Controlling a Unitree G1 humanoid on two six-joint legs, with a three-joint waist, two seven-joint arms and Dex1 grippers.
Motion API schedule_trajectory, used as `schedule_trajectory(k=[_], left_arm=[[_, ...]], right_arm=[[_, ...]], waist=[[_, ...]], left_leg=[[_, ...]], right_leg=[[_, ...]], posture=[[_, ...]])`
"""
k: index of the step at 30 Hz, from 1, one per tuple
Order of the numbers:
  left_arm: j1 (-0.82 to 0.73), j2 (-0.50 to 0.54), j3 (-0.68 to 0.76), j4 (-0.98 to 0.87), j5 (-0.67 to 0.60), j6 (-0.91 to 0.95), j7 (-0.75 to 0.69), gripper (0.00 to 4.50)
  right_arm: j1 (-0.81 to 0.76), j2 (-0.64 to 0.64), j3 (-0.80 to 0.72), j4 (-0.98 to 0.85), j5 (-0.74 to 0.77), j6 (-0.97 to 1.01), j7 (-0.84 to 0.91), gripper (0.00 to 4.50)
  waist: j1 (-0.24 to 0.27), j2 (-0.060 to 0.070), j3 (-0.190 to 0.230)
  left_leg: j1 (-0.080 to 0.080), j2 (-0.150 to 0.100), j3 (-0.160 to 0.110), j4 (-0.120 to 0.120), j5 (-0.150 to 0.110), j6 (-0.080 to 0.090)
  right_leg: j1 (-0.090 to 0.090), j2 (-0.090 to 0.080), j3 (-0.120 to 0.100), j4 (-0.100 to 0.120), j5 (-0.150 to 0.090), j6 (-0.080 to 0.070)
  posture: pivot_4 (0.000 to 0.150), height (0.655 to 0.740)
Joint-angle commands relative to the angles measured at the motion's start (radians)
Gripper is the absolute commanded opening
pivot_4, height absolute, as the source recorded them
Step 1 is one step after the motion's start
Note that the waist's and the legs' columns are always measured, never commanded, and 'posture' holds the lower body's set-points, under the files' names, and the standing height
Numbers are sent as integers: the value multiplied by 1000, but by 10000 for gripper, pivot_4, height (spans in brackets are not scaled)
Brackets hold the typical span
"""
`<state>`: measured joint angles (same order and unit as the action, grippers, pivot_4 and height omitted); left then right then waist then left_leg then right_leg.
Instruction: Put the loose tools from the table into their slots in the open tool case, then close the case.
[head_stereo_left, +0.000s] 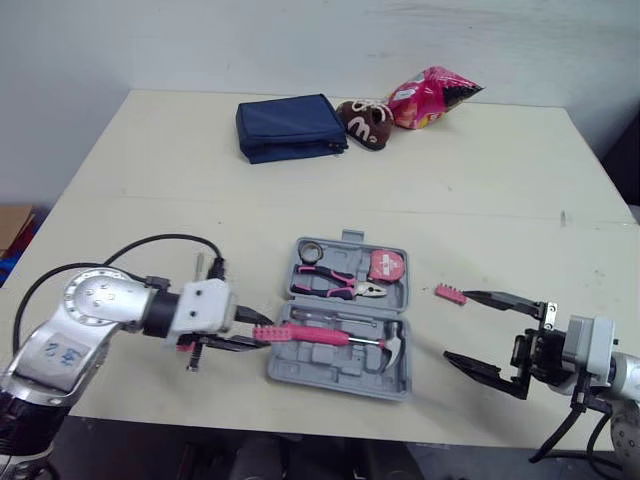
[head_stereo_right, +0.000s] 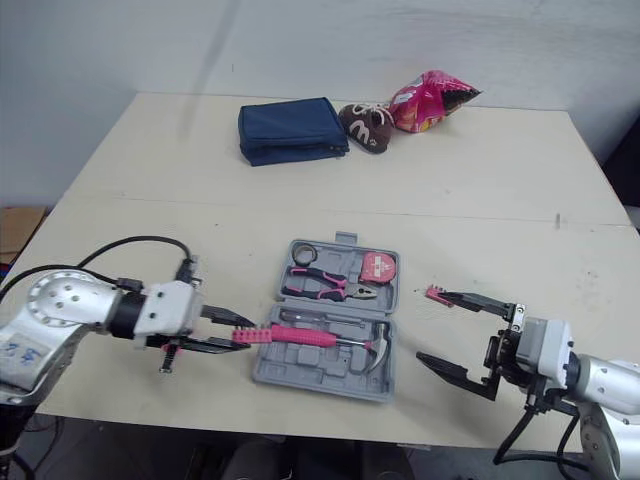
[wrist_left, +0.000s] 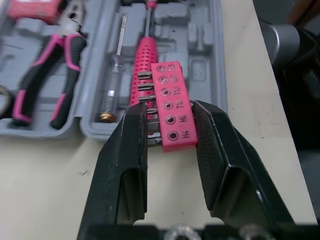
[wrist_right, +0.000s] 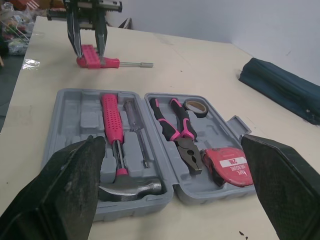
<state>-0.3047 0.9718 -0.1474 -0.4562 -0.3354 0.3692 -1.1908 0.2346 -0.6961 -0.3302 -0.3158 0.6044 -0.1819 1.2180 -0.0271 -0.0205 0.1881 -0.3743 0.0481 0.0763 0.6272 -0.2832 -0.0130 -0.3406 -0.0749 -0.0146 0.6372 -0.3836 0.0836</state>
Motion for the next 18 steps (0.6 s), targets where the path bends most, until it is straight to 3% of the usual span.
schedule_trajectory(k=[1,10,18], left_arm=[[-76,-6,-113,-77,80,108,21,6823],[-199,-44,-280,-73,241,224,58,6823],[-202,-65,-311,-88,278,286,66,6822]], right_arm=[[7,7,-22,-44,6,-23,-11,45000],[35,1,-21,-105,11,-6,-50,45000],[32,2,-16,-98,2,-6,-61,45000]], waist=[[0,0,0],[2,0,0],[2,0,0]], left_leg=[[0,0,0,0,0,0],[0,1,0,2,1,-1],[0,1,0,3,1,0]], right_leg=[[0,0,1,0,0,0],[0,3,4,2,0,1],[0,3,4,2,0,1]], posture=[[1500,7400],[1500,7400],[1500,7400]])
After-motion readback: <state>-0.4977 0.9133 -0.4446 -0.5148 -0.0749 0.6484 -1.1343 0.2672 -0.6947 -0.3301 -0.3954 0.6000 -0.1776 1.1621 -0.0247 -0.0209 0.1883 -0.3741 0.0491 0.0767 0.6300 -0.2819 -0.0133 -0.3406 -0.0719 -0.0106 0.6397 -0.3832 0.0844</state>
